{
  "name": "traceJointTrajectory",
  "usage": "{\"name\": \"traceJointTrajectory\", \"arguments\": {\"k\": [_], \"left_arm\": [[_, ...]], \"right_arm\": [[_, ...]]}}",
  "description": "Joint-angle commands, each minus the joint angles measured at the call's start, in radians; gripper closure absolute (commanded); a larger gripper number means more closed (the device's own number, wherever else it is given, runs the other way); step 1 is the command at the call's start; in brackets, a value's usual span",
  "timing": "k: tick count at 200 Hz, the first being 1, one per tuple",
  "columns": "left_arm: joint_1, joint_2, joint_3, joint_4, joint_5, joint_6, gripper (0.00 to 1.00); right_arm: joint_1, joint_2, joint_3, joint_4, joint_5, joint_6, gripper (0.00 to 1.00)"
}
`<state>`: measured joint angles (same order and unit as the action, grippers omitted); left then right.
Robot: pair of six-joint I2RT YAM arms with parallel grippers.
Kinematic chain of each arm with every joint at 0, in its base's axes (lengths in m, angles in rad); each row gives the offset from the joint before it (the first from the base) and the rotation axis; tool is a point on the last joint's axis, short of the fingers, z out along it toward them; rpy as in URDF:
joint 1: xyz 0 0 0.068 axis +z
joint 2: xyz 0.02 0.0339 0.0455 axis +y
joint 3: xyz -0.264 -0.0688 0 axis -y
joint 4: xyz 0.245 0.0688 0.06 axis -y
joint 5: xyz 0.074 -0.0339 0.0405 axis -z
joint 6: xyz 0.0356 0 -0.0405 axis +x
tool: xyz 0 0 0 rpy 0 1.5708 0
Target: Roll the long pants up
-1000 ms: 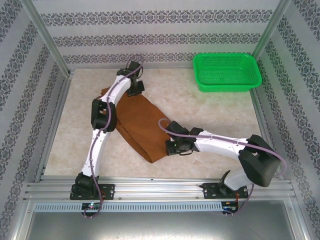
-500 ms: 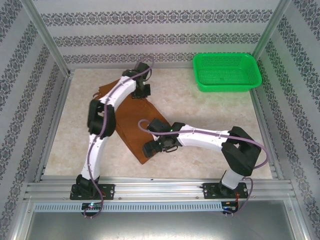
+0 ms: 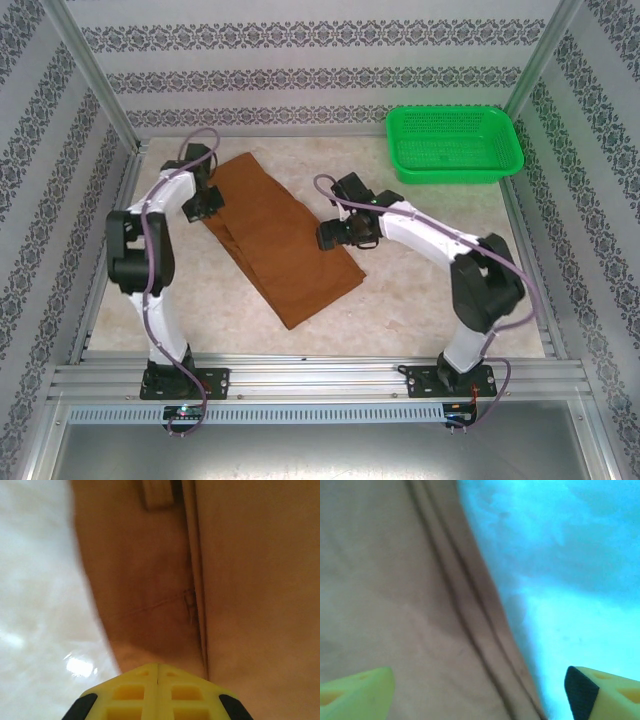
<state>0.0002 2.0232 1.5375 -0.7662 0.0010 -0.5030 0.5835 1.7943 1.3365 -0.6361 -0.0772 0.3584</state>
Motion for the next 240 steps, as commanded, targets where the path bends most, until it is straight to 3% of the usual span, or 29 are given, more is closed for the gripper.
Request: {"name": "traceJointTrajectory", "arguments": {"k": [1,7,11,52,84,201,225,240], "left_arm": [[-0.012,0.056,0.039,0.055,0.038,-0.02,1.0],[-0.012,0.068,0.045,0.064,0.044,-0.022,1.0],[-0.012,0.078,0.052,0.064,0.049,-0.022,1.0],[-0.013,0.225,0.193,-0.002,0.099,0.007,1.0],[-0.035,0.324,0.287,-0.035,0.143,0.023,1.0],[-0.282,0.621,0.835,-0.207,0.22,0.058,1.0],[-0.319,0.615,0.873,-0.26,0.075,0.03,1.0],[-0.313,0.571,0.801,-0.22,0.081,0.027,1.0]], "right_arm": [[-0.008,0.098,0.047,0.01,-0.011,-0.012,0.69],[-0.007,0.115,0.05,0.025,-0.007,-0.006,0.93],[-0.006,0.125,0.053,0.03,-0.002,0.001,1.0],[0.012,0.267,0.141,0.019,-0.051,0.053,1.0],[0.043,0.292,0.128,0.004,-0.064,0.074,1.0],[0.248,0.049,-0.257,0.078,-0.085,0.23,1.0],[0.247,-0.008,-0.31,0.04,0.03,0.259,1.0],[0.204,-0.036,-0.332,0.006,0.102,0.265,1.0]]}}
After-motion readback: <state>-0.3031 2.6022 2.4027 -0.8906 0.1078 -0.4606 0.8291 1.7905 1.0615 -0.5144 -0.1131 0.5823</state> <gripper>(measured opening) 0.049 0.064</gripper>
